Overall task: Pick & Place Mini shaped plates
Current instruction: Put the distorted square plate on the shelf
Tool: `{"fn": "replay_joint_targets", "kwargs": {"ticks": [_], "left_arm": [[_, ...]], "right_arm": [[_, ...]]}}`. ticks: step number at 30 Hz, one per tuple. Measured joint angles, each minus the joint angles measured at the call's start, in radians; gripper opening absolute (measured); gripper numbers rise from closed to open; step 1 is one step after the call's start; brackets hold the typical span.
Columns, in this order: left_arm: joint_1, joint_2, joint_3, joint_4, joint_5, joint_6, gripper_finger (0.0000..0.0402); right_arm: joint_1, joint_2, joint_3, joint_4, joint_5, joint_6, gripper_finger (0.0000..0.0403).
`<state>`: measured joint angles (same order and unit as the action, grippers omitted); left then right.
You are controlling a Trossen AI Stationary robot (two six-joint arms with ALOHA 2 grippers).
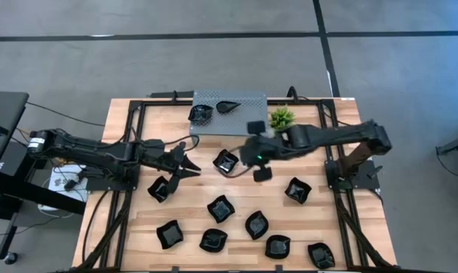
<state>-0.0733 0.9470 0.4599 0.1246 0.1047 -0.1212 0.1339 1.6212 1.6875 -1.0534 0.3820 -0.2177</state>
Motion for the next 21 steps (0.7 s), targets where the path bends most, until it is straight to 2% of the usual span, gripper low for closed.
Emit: {"fn": "replay_joint_targets", "kwargs": {"ticks": [3,6,10,12,15,18,21], "left_arm": [[-0.029,0.0,0.0,0.001,0.0,0.001,0.0088],[-0.047,0.0,0.0,0.002,0.0,0.007,0.0088],[-0.049,0.0,0.0,0.005,-0.001,0.01,0.0088],[-0.042,0.0,0.0,0.008,-0.002,0.009,0.0088],[-0.042,-0.002,0.0,0.008,-0.004,0.009,0.0088],[-0.042,-0.014,0.001,0.01,-0.003,0.012,0.0088],[-0.036,-0.037,0.001,0.003,-0.004,0.012,0.0088]], "right_arm": [[0.033,-0.059,-0.096,0.009,-0.032,0.142,0.0086],[0.044,-0.087,-0.268,0.119,-0.039,0.189,0.0086],[0.029,-0.084,-0.502,0.457,-0.041,0.094,0.0086],[0.011,-0.048,-0.571,0.652,-0.051,0.009,0.0086],[-0.031,0.042,-0.594,0.822,-0.111,-0.097,0.0086],[-0.078,0.135,-0.57,0.897,-0.142,-0.151,0.0087],[-0.115,0.21,-0.514,0.826,-0.197,-0.171,0.0091]]}}
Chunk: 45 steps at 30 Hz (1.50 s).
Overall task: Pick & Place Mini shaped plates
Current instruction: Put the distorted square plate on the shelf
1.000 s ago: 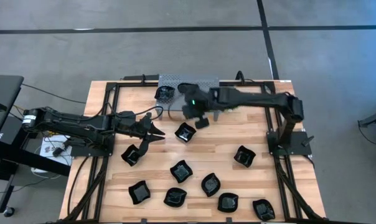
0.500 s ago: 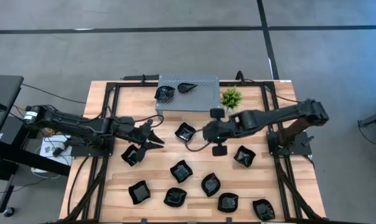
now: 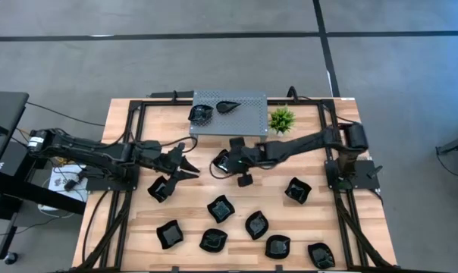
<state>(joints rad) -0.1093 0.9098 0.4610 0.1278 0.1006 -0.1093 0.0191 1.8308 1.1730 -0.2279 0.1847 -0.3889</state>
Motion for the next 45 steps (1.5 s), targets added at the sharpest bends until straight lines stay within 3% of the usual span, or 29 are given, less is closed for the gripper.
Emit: {"fn": "replay_joint_targets", "kwargs": {"ticks": [8,17,24,32,40,45], "left_arm": [[-0.001,-0.038,-0.001,-0.037,0.001,0.0,0.0088],[0.0,-0.044,0.0,-0.082,0.001,-0.001,0.0088],[-0.002,-0.059,-0.002,-0.173,0.001,-0.011,0.0088],[-0.002,-0.073,-0.001,-0.326,0.001,-0.003,0.0088],[-0.002,-0.078,-0.001,-0.33,0.001,-0.003,0.0088],[-0.002,-0.08,-0.001,-0.329,0.001,0.0,0.0088]], "right_arm": [[-0.009,0.044,0.158,-0.335,-0.061,0.023,0.012],[-0.023,0.06,0.169,-0.33,-0.106,0.0,0.0175],[-0.037,0.126,0.168,-0.292,-0.106,-0.056,0.0183],[-0.042,0.138,0.169,-0.267,-0.105,-0.096,0.0137],[-0.051,0.137,0.17,-0.289,-0.145,-0.144,0.0013],[-0.044,0.128,0.17,-0.304,-0.156,-0.084,0.0008]]}}
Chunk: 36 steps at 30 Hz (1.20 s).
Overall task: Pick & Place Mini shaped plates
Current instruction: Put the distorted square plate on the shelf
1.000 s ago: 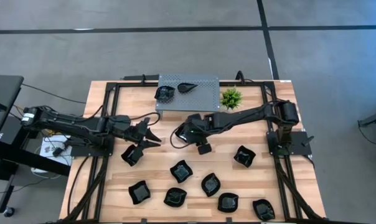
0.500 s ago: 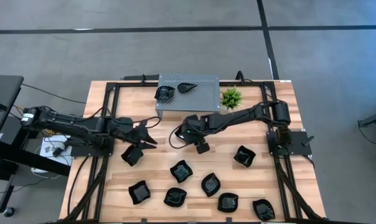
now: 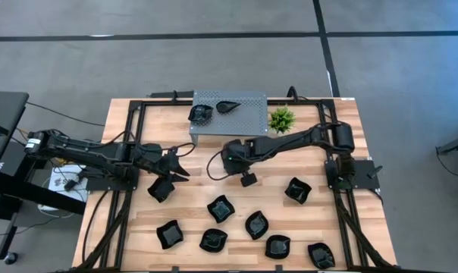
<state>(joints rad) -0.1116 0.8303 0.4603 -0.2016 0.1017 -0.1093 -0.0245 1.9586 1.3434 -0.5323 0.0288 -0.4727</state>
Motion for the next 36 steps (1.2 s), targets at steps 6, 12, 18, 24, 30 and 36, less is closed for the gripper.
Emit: {"fn": "replay_joint_targets", "kwargs": {"ticks": [6,12,18,24,30,36], "left_arm": [[0.0,0.0,0.0,0.0,0.0,0.0,0.0088],[0.0,0.0,0.0,-0.001,0.0,0.0,0.0088],[0.0,0.0,0.0,-0.001,0.0,0.0,0.0088],[0.0,0.001,0.0,0.0,0.0,0.0,0.0088],[0.0,0.001,0.0,0.0,0.0,0.0,0.0088],[0.0,0.001,0.0,0.0,0.0,0.0,0.0088]], "right_arm": [[0.052,-0.07,0.056,-0.095,-0.002,0.112,0.0002],[0.102,-0.146,0.069,-0.104,0.058,0.139,0.0001],[0.133,-0.177,0.068,-0.155,0.22,0.138,0.0],[0.161,-0.317,0.084,-0.203,0.396,0.1,0.0],[0.068,-0.447,0.085,-0.28,0.489,0.107,0.0],[-0.112,-0.426,0.085,-0.288,0.397,0.063,0.0]]}}
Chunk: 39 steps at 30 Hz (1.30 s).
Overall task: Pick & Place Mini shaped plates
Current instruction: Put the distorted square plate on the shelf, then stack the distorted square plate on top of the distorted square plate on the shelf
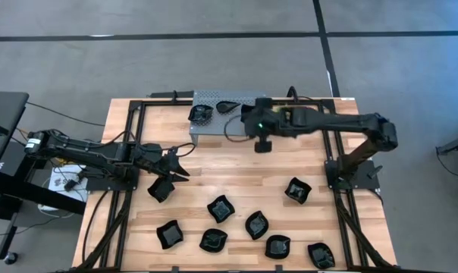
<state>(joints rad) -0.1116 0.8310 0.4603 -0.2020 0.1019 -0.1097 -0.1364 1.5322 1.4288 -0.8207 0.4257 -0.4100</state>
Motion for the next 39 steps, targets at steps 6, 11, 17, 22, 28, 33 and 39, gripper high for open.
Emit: {"fn": "replay_joint_targets", "kwargs": {"ticks": [6,11,17,22,28,33,39], "left_arm": [[0.0,0.0,0.0,0.0,0.0,0.0,0.0088],[0.0,0.0,0.0,0.0,0.0,0.0,0.0088],[0.0,0.0,0.0,0.0,0.0,0.0,0.0088],[0.0,0.0,0.0,0.0,0.0,0.0,0.0088],[0.0,0.0,0.0,0.001,0.0,0.005,0.0088],[0.0,0.0,0.0,0.005,0.0,0.006,0.0088],[0.0,0.0,0.0,0.008,0.0,0.008,0.0088]], "right_arm": [[-0.088,0.105,-0.002,0.016,-0.014,-0.117,0.0],[-0.11,0.143,-0.002,0.004,-0.01,-0.075,0.0001],[-0.1,0.114,-0.002,0.0,-0.009,-0.06,0.0028],[-0.058,0.065,-0.002,-0.033,-0.005,0.03,0.0063],[0.074,-0.024,-0.001,-0.215,-0.009,0.408,0.0075],[0.233,-0.038,-0.046,-0.436,-0.157,0.886,0.0075],[0.452,-0.03,-0.246,-0.34,-0.345,1.2,0.0076]]}}
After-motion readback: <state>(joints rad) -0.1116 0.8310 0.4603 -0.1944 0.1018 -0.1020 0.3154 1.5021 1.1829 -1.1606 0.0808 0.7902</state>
